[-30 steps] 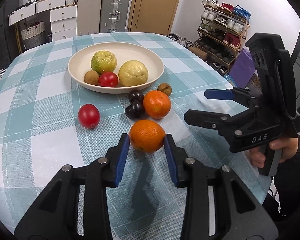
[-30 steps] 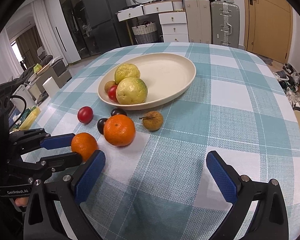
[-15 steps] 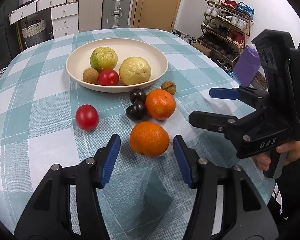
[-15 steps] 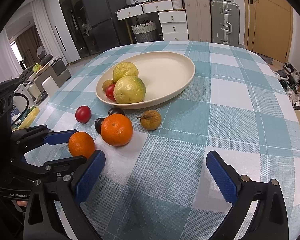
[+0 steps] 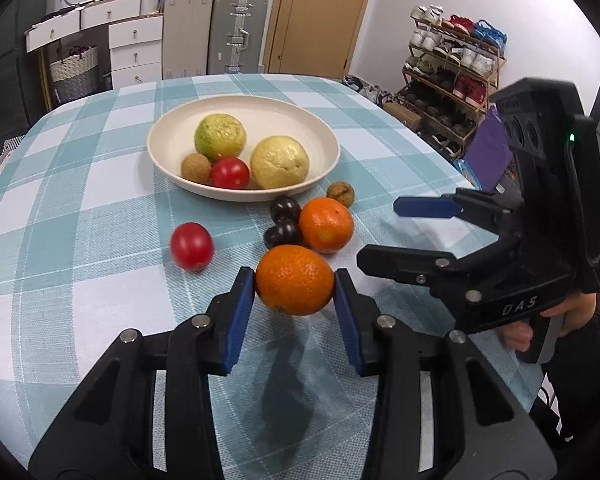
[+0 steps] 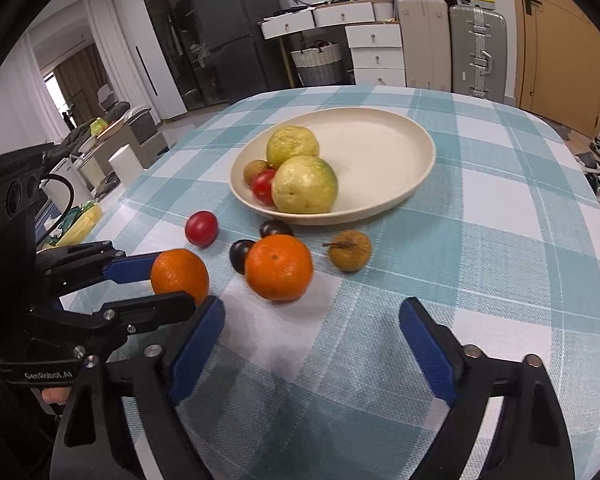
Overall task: Organize fruits
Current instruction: 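Grasp a smaller orange with the right tool while the left tool holds its orange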
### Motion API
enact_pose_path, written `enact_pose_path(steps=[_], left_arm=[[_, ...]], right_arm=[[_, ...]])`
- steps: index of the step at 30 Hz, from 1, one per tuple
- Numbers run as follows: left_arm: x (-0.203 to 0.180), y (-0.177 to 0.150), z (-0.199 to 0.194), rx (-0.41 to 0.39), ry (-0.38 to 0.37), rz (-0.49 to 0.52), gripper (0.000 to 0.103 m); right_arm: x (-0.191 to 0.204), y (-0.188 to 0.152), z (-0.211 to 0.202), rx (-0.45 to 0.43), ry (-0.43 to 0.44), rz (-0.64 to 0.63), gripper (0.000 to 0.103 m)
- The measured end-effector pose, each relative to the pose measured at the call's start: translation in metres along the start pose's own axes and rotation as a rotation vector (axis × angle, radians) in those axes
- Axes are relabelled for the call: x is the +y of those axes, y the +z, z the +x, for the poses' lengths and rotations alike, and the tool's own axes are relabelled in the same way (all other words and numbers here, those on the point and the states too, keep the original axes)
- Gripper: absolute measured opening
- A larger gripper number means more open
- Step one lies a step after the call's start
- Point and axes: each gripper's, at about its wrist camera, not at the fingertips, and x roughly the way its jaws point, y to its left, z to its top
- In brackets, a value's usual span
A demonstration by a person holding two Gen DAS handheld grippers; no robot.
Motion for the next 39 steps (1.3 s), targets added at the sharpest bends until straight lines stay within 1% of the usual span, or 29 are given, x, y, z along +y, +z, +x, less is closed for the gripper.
enact_pose_path(steps=[4, 9, 13, 18, 22, 31, 35, 39], left_arm=[[0.009, 0.002, -0.007, -0.021, 0.011, -0.022, 0.037], [0.017, 0.004, -0.010, -0.032, 0.032, -0.042, 0.037], [0.020, 0.006, -0.010, -0.036, 0.039, -0.051, 0.037], [0.022, 0.007, -0.008, -0.036, 0.044, -0.054, 0.037], [0.022, 0.008, -0.007, -0.035, 0.048, -0.056, 0.037], [0.025, 0.011, -0.005, -0.035, 0.056, -0.065, 0.037], [0.026, 0.015, -0.004, -0.041, 0.064, -0.070, 0.037], [0.028, 0.020, -0.003, -0.056, 0.074, -0.074, 0.037]], right_arm=[[0.006, 0.003, 0.006, 0.011, 0.037, -0.013, 0.076], [0.013, 0.008, 0.014, 0.016, 0.065, -0.035, 0.068], [0.014, 0.010, 0.020, 0.021, 0.070, -0.035, 0.060], [0.014, 0.013, 0.023, 0.019, 0.070, -0.031, 0.052], [0.014, 0.013, 0.023, 0.018, 0.050, -0.041, 0.042], [0.014, 0.012, 0.014, -0.006, 0.048, -0.050, 0.040], [0.013, 0.015, 0.005, -0.039, 0.046, -0.048, 0.040], [0.009, 0.020, -0.007, -0.089, 0.026, -0.043, 0.040]])
